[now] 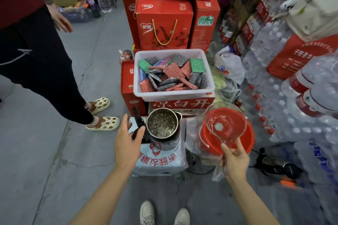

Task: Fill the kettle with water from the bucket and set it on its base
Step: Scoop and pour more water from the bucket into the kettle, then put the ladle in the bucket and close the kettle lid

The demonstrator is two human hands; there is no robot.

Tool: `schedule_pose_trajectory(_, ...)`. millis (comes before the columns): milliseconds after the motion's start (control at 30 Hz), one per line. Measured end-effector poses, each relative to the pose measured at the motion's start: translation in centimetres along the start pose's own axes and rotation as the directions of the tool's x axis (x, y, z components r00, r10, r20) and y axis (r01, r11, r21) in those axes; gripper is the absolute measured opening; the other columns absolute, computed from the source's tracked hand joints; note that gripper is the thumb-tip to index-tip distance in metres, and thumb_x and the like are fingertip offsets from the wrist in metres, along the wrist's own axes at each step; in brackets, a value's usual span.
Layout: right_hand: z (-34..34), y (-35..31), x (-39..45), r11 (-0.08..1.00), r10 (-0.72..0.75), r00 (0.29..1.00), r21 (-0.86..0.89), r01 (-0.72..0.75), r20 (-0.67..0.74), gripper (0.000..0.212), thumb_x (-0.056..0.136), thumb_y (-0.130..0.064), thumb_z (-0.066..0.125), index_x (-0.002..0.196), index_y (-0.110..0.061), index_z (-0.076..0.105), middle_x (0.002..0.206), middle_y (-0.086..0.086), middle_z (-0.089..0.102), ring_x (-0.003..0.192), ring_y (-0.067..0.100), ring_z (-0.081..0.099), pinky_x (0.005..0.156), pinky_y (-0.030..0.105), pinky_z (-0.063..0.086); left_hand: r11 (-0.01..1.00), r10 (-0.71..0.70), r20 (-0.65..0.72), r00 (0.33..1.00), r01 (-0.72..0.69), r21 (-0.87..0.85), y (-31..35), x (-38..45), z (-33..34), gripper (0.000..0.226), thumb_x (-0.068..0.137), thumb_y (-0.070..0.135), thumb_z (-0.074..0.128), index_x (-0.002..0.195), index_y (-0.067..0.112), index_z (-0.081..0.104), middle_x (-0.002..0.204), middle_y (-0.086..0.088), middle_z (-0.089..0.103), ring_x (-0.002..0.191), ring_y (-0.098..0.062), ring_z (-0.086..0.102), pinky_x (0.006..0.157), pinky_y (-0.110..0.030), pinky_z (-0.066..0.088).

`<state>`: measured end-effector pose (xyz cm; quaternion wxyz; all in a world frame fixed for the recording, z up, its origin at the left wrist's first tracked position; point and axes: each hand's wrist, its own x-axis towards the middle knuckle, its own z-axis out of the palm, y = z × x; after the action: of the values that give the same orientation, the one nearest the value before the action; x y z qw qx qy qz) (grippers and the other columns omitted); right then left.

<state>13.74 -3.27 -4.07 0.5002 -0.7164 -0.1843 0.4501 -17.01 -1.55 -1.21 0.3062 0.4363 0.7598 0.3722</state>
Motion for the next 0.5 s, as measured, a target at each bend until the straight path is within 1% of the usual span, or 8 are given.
schedule_pose_trajectory(133, -1.8, 3.0, 3.2, 0.983, 0.066, 0.997, -0.167, -0.073, -0.047, 0.081, 0.09, -0.005, 0.07, 0.157, -0.025, 0.03, 0.052, 0.004, 0.061, 0.035, 0.014, 0.052, 0.038, 0.025, 0.044, 1.0, 0.002, 0.008, 1.0, -0.002, 0.011, -0.7, -1.0, 0.9, 0.075, 0.086, 0.06, 0.057, 0.151, 0.037, 0.027, 0.152, 0.001, 0.048, 0.129, -0.021, 0.056, 0.104, -0.048, 0.048)
schedule_pose_trajectory(233, -1.8, 4.2, 4.9, 0.956, 0.102, 0.994, -0.271, -0.111, -0.046, 0.078, 0.092, -0.004, 0.068, 0.157, -0.021, 0.028, 0.062, 0.017, 0.065, 0.044, 0.022, 0.054, 0.039, 0.026, 0.045, 0.998, 0.03, 0.032, 0.999, -0.032, 0.052, -0.4, -1.4, 1.7, 0.076, 0.085, 0.064, 0.055, 0.151, 0.038, 0.027, 0.15, 0.001, 0.049, 0.131, -0.02, 0.053, 0.103, -0.048, 0.048)
schedule_pose_trajectory(300, -1.6, 4.2, 5.5, 0.932, 0.135, 0.99, -0.334, -0.139, -0.037, 0.069, 0.094, -0.006, 0.065, 0.155, -0.015, 0.035, 0.083, 0.03, 0.071, 0.061, 0.029, 0.062, 0.052, 0.034, 0.052, 0.997, 0.04, 0.043, 0.998, -0.043, 0.061, 0.0, -1.4, 2.3, 0.077, 0.086, 0.062, 0.055, 0.152, 0.035, 0.026, 0.154, 0.002, 0.046, 0.135, -0.021, 0.049, 0.106, -0.05, 0.045)
schedule_pose_trajectory(333, -1.6, 4.0, 5.6, 0.89, 0.126, 0.991, -0.436, -0.134, -0.048, 0.06, 0.095, -0.01, 0.065, 0.15, -0.011, 0.043, 0.097, 0.032, 0.072, 0.076, 0.035, 0.066, 0.066, 0.04, 0.055, 0.996, 0.052, 0.048, 0.997, -0.056, 0.075, 0.3, -1.4, 2.6, 0.077, 0.087, 0.06, 0.056, 0.153, 0.032, 0.026, 0.155, 0.001, 0.043, 0.138, -0.021, 0.046, 0.109, -0.05, 0.043)
schedule_pose_trajectory(400, -1.5, 3.9, 5.5, 0.687, 0.015, 0.993, -0.72, -0.094, -0.115, 0.05, 0.094, -0.023, 0.065, 0.14, -0.006, 0.056, 0.121, 0.027, 0.066, 0.11, 0.044, 0.06, 0.092, 0.048, 0.048, 0.991, 0.074, 0.046, 0.996, -0.078, 0.112, 1.0, -1.7, 3.0, 0.074, 0.091, 0.051, 0.058, 0.154, 0.026, 0.027, 0.158, 0.0, 0.038, 0.142, -0.02, 0.039, 0.114, -0.045, 0.037)
schedule_pose_trajectory(433, -1.2, 3.7, 5.0, 0.589, -0.089, 0.988, -0.807, -0.054, -0.13, 0.052, 0.093, -0.028, 0.066, 0.138, -0.005, 0.058, 0.128, 0.027, 0.062, 0.119, 0.046, 0.053, 0.098, 0.051, 0.045, 0.988, 0.081, 0.048, 0.996, -0.086, 0.125, 1.4, -1.9, 3.3, 0.073, 0.092, 0.046, 0.058, 0.154, 0.024, 0.028, 0.159, 0.0, 0.037, 0.144, -0.02, 0.037, 0.115, -0.043, 0.035)
schedule_pose_trajectory(467, -0.7, 3.4, 4.1, 0.552, -0.187, 0.976, -0.834, 0.013, -0.109, 0.055, 0.093, -0.031, 0.066, 0.139, -0.004, 0.056, 0.132, 0.027, 0.058, 0.123, 0.047, 0.049, 0.101, 0.052, 0.042, 0.986, 0.095, 0.055, 0.994, -0.102, 0.13, 1.7, -2.0, 3.6, 0.071, 0.093, 0.044, 0.058, 0.154, 0.022, 0.028, 0.159, 0.0, 0.037, 0.145, -0.02, 0.035, 0.115, -0.041, 0.034)
schedule_pose_trajectory(500, 0.2, 3.0, 3.3, 0.566, -0.263, 0.962, -0.819, 0.095, -0.07, 0.057, 0.094, -0.032, 0.065, 0.142, -0.004, 0.054, 0.135, 0.025, 0.056, 0.126, 0.045, 0.046, 0.103, 0.052, 0.04, 0.982, 0.12, 0.071, 0.99, -0.128, 0.137, 1.9, -2.0, 3.9, 0.07, 0.094, 0.043, 0.058, 0.154, 0.022, 0.029, 0.159, 0.001, 0.036, 0.145, -0.019, 0.034, 0.115, -0.041, 0.034)
